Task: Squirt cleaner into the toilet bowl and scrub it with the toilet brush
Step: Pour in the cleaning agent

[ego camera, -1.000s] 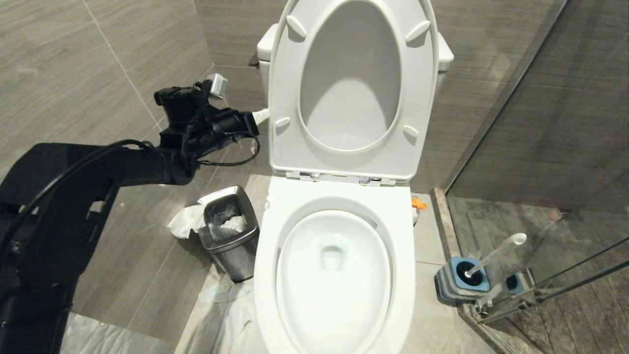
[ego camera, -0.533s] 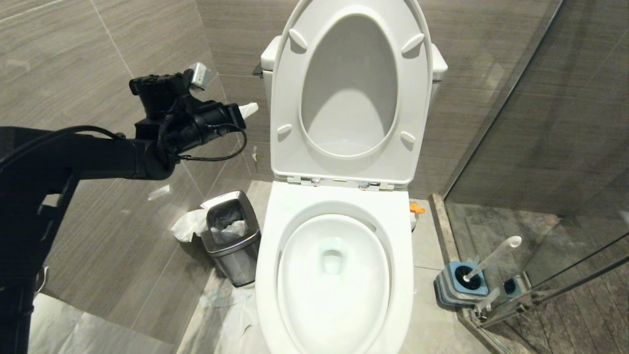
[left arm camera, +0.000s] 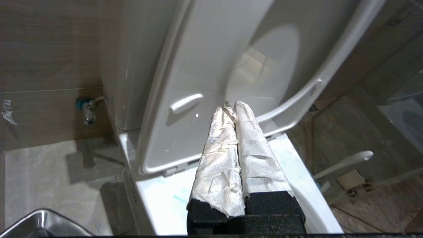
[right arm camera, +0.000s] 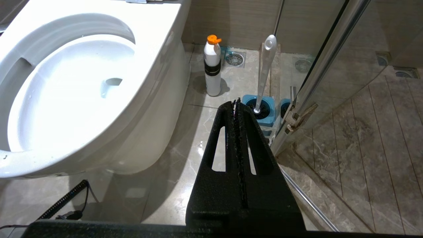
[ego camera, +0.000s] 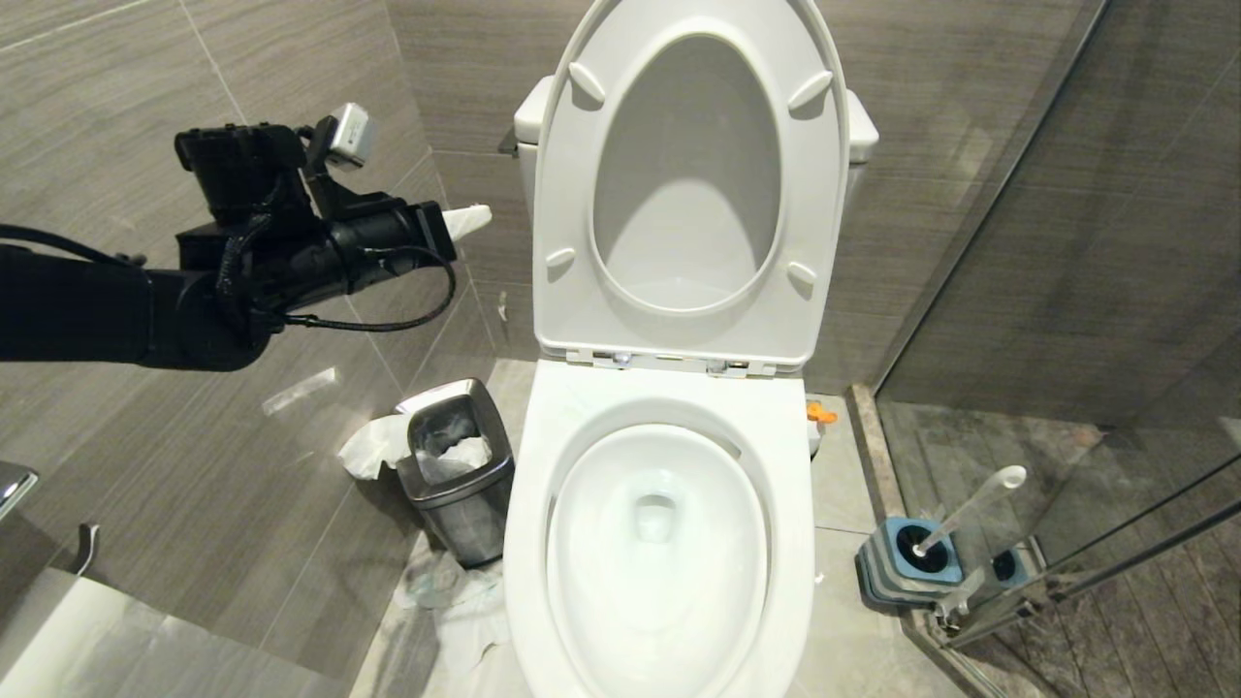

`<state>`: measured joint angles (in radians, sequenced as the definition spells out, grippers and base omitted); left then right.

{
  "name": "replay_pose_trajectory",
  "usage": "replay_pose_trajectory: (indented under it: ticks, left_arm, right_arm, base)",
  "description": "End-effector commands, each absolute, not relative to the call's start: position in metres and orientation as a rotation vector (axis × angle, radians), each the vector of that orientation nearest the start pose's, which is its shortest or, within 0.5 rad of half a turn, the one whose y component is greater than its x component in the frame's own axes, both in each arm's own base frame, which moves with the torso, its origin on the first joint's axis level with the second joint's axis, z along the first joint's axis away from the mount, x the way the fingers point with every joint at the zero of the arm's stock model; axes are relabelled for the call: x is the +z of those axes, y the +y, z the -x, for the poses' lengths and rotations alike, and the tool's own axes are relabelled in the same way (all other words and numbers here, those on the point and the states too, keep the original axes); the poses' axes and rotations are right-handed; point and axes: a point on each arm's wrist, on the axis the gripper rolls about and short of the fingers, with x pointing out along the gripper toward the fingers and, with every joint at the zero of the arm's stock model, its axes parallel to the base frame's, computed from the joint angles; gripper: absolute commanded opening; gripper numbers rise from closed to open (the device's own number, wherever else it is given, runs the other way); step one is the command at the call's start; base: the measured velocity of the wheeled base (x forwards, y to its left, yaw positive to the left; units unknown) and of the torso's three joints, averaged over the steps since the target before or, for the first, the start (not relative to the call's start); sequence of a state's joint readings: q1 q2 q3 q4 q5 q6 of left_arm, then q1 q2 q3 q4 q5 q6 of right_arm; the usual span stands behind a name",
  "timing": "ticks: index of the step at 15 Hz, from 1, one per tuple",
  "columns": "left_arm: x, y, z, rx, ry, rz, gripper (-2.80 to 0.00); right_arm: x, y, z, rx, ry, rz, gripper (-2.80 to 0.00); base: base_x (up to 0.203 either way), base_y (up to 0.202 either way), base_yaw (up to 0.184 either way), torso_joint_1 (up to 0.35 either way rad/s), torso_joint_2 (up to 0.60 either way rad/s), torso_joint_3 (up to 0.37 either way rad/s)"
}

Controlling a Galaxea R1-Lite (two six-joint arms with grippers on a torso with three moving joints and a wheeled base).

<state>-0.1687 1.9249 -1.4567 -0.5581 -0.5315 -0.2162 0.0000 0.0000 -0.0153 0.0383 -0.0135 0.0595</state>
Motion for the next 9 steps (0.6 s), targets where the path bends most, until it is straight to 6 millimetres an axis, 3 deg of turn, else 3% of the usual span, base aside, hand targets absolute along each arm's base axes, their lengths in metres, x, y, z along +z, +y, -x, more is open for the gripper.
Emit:
replay_pose_trajectory:
  ticks: [1, 9]
  left_arm:
    - [0.305, -0.070, -0.345, -0.712, -0.064, 0.179, -2.80]
    - [0.328, -0.037, -0.200, -0.639, 0.074, 0.204, -2.80]
  right_arm:
    - [0.076, 0.000, 0.024, -0.014, 0.022, -0.060, -2.80]
    - [0.076, 0.000, 0.024, -0.014, 0.022, -0.060, -2.80]
  base:
    - [0.000, 0.000, 0.000, 0.000, 0.00, 0.000]
    - [0.000, 0.000, 0.000, 0.000, 0.00, 0.000]
